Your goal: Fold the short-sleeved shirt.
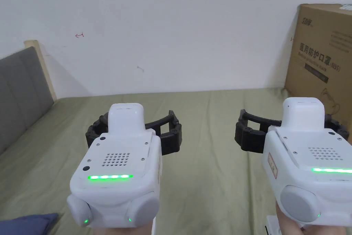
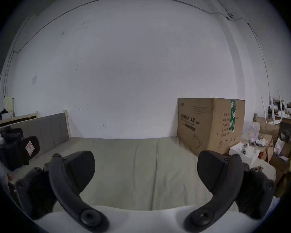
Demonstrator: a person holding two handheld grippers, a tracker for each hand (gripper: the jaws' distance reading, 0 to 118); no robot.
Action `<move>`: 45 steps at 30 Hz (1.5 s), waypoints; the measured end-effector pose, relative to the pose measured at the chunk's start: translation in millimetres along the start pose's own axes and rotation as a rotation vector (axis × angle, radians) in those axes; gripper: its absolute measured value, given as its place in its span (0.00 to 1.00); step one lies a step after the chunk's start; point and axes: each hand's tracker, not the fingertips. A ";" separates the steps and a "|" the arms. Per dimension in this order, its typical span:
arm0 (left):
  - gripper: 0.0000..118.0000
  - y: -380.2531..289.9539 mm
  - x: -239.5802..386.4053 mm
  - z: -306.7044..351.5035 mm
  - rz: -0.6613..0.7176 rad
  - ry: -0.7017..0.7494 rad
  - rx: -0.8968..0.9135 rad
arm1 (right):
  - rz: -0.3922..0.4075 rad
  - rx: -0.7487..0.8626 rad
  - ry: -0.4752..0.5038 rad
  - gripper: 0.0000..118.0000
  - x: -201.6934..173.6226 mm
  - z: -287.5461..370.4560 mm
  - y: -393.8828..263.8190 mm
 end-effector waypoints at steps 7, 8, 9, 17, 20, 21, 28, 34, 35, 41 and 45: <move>0.94 11.1 -8.7 2.4 -0.001 0.022 0.005 | 0.005 0.012 0.026 1.00 -4.5 3.1 8.2; 0.94 11.9 -10.5 3.2 0.002 0.025 0.009 | 0.008 0.013 0.029 1.00 -6.4 3.5 9.6; 0.94 12.8 -12.3 3.7 0.006 0.024 0.012 | 0.012 0.017 0.031 1.00 -8.4 4.3 10.8; 0.94 18.9 -16.5 5.4 0.022 0.027 0.019 | 0.036 0.027 0.043 1.00 -11.9 5.3 13.0; 0.94 19.1 -20.0 4.3 0.064 -0.008 0.025 | 0.037 0.020 0.049 1.00 -12.2 5.6 13.7; 0.94 18.9 -20.4 3.3 0.072 -0.018 0.024 | 0.038 0.020 0.051 1.00 -12.2 6.2 14.1; 0.94 17.6 -12.8 -10.4 0.074 -0.001 -0.033 | 0.045 0.023 0.055 1.00 -10.7 4.2 16.2; 0.94 15.9 -11.4 -15.6 0.095 0.003 -0.057 | 0.036 0.000 0.053 1.00 -8.0 -1.7 14.6; 0.94 15.7 -11.6 -16.0 0.096 0.003 -0.061 | 0.032 -0.002 0.050 1.00 -8.7 -2.8 13.7; 0.94 12.5 -11.1 -16.5 0.118 0.021 -0.088 | 0.017 -0.023 0.051 1.00 -7.1 -7.2 7.9; 0.94 11.4 -12.2 -19.2 0.129 0.026 -0.110 | 0.019 -0.030 0.046 1.00 -8.3 -9.4 5.4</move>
